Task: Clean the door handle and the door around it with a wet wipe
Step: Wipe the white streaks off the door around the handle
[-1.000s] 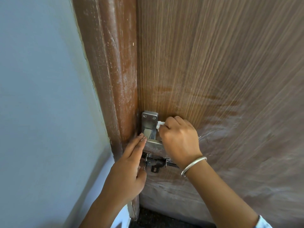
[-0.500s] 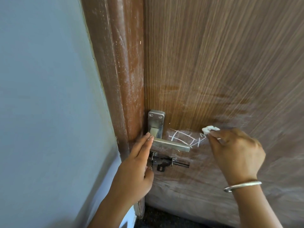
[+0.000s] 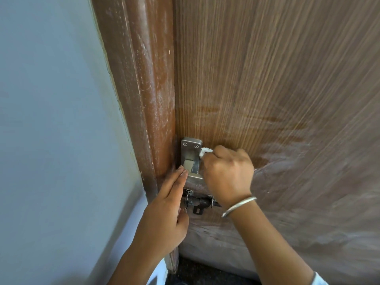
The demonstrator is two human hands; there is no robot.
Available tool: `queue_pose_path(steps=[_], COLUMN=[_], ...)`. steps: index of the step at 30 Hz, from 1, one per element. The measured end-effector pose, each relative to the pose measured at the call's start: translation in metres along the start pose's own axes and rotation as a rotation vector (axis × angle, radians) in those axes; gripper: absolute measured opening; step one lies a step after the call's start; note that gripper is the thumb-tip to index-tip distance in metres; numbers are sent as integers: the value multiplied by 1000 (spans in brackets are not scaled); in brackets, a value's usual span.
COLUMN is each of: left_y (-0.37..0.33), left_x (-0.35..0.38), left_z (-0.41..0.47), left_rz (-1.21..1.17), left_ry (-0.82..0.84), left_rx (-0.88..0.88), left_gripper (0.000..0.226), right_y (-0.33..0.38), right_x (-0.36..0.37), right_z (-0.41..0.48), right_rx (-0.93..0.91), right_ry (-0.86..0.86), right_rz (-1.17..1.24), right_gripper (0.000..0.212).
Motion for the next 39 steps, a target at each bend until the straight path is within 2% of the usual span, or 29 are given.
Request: queue_pose_path(steps=[4,10,14,17,21,30,39], left_y=[-1,0,-1,0,1,3,3], left_x=[-1,-2,-1,0,1,2,2], left_z=[0,-1,-2,-3,-3,-3,-2], left_rz=[-9,-4,8,12,-8,-44,-70], left_ry=[5,26,29,35,33,15,-7], left_rx=[-9,-4,-1,-3,-9,-8,-7], left_gripper=[86,86,90,91,90,88,89], right_y=[-5,-11,-18,-31,-62,-121,-98], right_x=[4,17,17,-2,-43,-104,-102], right_z=[-2,-3,-5,-11,-25,-58,-42], right_rx=[56,204,235,240,256,423,219], right_ry=[39,216,234,113,-119,-382,-525], right_rz=[-23,-79,-31,31,31,10,14], right_gripper=[22,21,16,8,12,14,14])
Point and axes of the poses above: each hand's wrist, its own z-axis towards the middle knuckle, its own x-axis out of the palm, y = z × x, the point moved 9 cm from there along z, towards the middle knuckle, and after that the axes turned 15 degrees about z, right-handed, at the moved point
